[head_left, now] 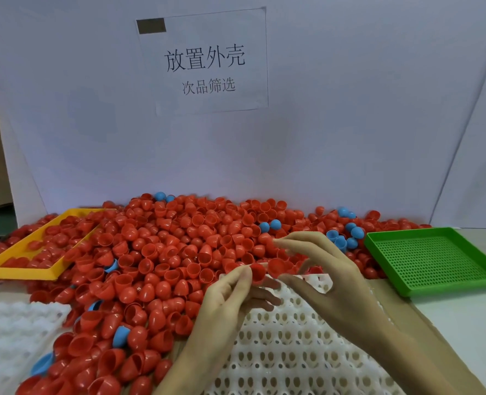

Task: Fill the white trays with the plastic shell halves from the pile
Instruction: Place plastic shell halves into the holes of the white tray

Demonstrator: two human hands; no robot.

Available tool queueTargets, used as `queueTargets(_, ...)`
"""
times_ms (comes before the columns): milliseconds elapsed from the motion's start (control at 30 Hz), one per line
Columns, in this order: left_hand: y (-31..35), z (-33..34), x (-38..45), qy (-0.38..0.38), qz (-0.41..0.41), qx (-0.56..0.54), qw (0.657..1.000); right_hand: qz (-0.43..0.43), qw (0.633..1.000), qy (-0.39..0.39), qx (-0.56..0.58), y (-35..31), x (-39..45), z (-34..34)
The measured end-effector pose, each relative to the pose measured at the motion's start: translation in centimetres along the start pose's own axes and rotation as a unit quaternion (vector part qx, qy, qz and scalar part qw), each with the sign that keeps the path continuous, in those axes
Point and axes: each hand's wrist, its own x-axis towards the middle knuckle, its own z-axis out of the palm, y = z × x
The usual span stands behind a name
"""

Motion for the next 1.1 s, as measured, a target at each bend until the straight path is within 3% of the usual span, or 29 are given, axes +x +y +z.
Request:
queueTargets(233, -0.1, 0.6, -0.2, -0.009, 0.002, -0.012, 1.000, 0.128, 0.989, -0.024, 0.070, -0.7, -1.2, 0.4)
queueTargets(400, 0.3, 0.3, -0.7, -0.033, 0.049, 0.067, 0.996, 0.208, 0.961, -0.027, 0.181, -0.6, -1.3, 0.4)
queueTargets(600, 0.4, 0.3, -0.6, -0.025, -0.010, 0.006, 1.000, 0.218, 0.948, -0.042, 0.227, -0.8, -1.4, 0.4)
queueTargets(733, 0.1, 0.2, -0.4, -0.013, -0.046, -0.028, 0.998, 0.183, 0.964, -0.093, 0.167, -1.1, -1.6, 0.6)
queueTargets(833, -0.1, 0.5, -0.5, 0.027, -0.006, 0.042, 0.999, 0.234, 0.953, -0.057, 0.182, -1.1, -1.7, 1.0)
queueTargets(900, -0.1, 0.5, -0.6, 0.040, 0.060, 0.132, 0.989, 0.307, 0.910, -0.051, 0.273, -1.1, -1.7, 1.1)
queueTargets(1000, -0.5, 0.3, -0.7, 0.030, 0.170, 0.275, 0.946, 0.377, 0.851, -0.082, 0.356, -0.9, -1.8, 1.2)
queueTargets(1100, -0.8, 0.3, -0.7, 0.058, 0.182, 0.298, 0.935, 0.405, 0.853, -0.131, 0.302, -0.8, -2.0, 1.8)
